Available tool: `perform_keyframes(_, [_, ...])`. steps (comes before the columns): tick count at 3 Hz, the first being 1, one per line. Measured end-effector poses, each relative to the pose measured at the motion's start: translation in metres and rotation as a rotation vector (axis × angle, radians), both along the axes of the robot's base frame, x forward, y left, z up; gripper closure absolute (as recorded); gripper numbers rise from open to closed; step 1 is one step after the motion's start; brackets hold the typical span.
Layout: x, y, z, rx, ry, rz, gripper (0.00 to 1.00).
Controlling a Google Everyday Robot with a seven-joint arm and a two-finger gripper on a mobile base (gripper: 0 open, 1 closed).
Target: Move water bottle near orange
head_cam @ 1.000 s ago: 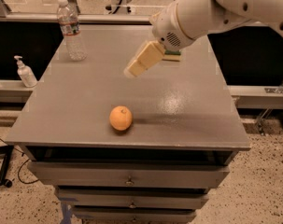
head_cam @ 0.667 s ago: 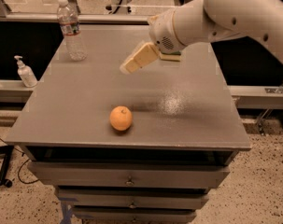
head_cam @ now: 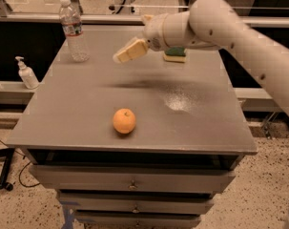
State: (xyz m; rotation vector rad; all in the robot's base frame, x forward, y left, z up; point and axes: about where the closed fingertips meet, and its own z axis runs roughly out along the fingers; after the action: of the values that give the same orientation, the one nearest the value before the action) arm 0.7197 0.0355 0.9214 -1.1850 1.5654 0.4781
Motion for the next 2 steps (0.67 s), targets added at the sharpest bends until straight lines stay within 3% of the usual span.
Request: perform_keyframes(2, [0.065, 0.09, 0.013, 0.15, -0.008, 0.13, 0.0])
